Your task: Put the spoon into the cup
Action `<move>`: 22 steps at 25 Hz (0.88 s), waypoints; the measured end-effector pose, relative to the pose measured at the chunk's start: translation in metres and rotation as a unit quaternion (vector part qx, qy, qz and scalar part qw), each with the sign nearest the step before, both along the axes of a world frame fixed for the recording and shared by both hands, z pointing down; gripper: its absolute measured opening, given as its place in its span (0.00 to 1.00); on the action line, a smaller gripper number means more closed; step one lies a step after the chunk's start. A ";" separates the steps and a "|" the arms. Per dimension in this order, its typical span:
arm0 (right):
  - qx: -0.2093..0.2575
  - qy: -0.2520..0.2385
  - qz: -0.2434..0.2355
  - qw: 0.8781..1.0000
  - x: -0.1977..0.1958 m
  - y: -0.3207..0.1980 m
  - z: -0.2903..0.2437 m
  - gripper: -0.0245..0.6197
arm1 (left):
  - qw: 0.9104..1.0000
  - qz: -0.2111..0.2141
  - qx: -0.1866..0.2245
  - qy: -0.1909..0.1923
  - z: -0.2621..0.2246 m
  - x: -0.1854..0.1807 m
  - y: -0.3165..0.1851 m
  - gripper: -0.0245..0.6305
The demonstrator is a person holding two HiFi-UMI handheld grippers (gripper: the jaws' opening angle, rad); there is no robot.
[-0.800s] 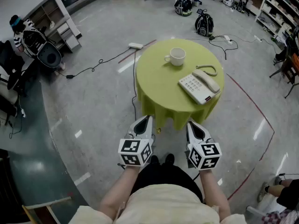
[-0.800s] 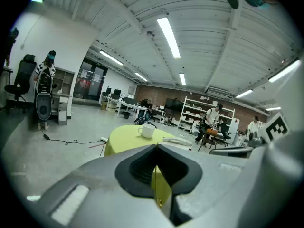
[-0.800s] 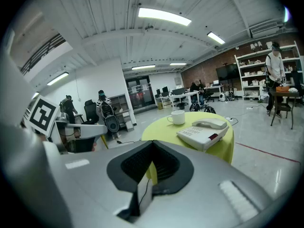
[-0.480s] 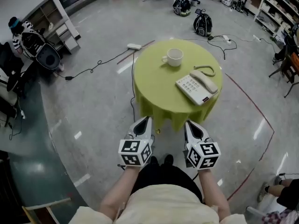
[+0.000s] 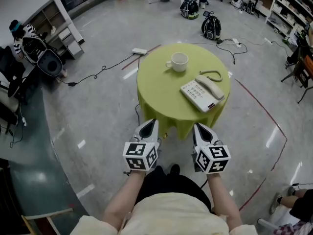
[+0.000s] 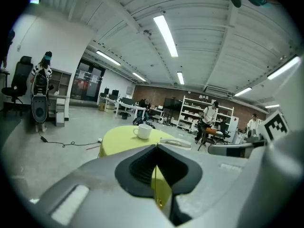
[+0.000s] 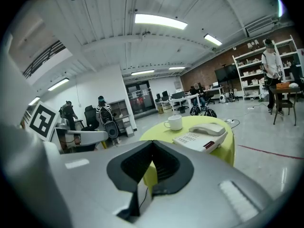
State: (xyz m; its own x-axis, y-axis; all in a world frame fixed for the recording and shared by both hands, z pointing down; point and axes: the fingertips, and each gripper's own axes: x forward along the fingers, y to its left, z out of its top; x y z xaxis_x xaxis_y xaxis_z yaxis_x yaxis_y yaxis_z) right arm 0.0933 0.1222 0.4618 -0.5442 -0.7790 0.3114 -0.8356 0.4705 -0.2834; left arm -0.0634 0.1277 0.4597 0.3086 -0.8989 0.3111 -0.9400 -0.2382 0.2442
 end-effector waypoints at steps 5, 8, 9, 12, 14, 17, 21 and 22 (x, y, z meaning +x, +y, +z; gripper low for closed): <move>0.001 -0.006 0.002 1.000 0.007 -0.005 0.000 0.04 | 1.000 -0.001 0.002 0.001 -0.001 0.005 -0.004 0.04; 0.001 -0.014 0.006 1.000 0.009 -0.010 0.000 0.04 | 1.000 -0.001 0.005 -0.003 -0.002 0.006 -0.009 0.04; 0.002 -0.015 0.006 1.000 0.009 -0.011 0.000 0.04 | 1.000 -0.002 0.006 -0.004 -0.003 0.006 -0.011 0.04; 0.002 -0.016 0.005 1.000 0.009 -0.017 -0.003 0.04 | 1.000 -0.002 0.006 -0.004 -0.006 0.007 -0.019 0.04; 0.002 -0.015 0.006 1.000 0.009 -0.022 -0.004 0.04 | 1.000 -0.002 0.007 -0.004 -0.008 0.007 -0.025 0.04; 0.005 -0.014 0.012 1.000 0.011 -0.033 -0.005 0.04 | 1.000 0.002 0.009 -0.004 -0.009 0.008 -0.037 0.04; 0.007 -0.015 0.025 1.000 0.012 -0.049 -0.003 0.04 | 1.000 0.013 0.010 0.000 -0.007 0.011 -0.054 0.04; 0.007 -0.015 0.027 1.000 0.011 -0.054 -0.004 0.04 | 1.000 0.016 0.010 0.000 -0.007 0.012 -0.059 0.04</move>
